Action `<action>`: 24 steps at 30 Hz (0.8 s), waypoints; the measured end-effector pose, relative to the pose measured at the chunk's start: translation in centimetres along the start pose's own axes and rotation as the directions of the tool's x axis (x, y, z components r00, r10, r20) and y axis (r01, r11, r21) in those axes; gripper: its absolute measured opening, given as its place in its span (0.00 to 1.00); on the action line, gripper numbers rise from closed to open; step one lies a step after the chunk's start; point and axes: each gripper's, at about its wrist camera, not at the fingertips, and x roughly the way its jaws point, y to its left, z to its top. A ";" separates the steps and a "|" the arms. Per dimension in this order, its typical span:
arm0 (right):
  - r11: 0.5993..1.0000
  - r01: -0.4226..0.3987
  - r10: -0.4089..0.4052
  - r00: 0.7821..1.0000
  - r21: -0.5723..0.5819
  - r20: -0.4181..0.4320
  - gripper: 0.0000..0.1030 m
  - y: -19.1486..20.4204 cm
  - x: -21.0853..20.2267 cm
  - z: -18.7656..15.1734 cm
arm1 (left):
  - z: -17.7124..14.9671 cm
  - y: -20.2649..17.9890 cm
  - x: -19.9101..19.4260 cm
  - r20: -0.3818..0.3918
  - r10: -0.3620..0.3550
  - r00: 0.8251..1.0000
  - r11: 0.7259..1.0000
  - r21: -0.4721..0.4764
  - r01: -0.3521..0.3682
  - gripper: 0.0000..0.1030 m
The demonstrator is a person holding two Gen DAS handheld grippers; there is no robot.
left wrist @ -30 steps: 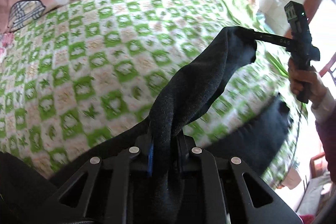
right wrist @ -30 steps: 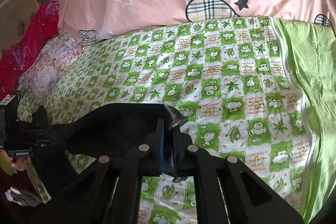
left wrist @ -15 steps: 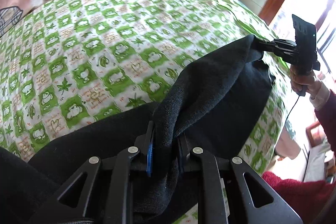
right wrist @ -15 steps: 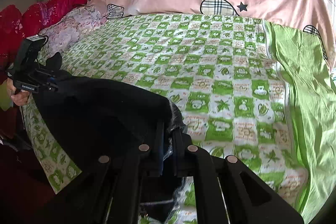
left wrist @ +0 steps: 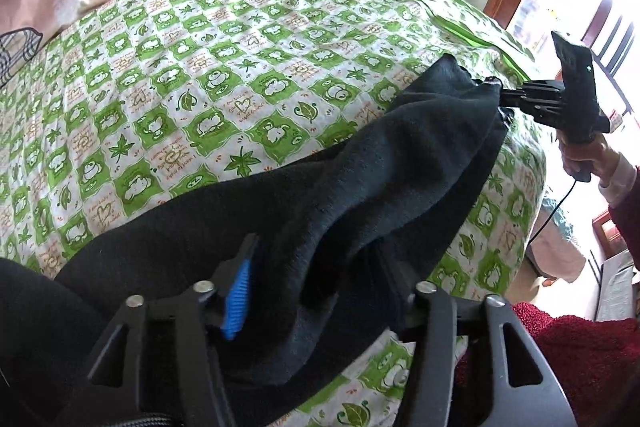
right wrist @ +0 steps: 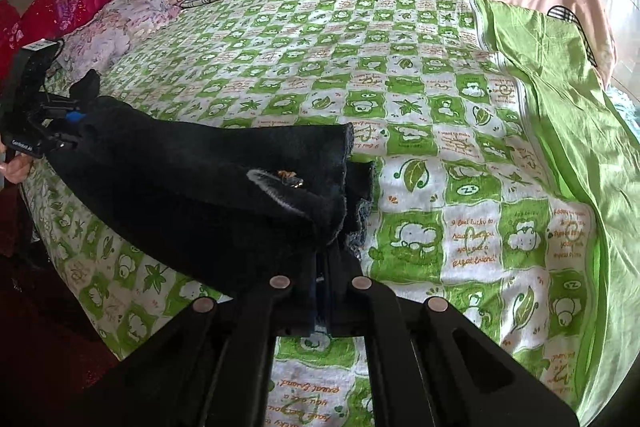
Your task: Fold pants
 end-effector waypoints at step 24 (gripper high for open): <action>0.908 -0.416 0.418 0.901 -0.048 0.112 0.60 17.9 -0.1 2.6 | -9.5 12.1 -8.5 0.034 0.179 0.983 0.805 -0.579 -0.127 0.68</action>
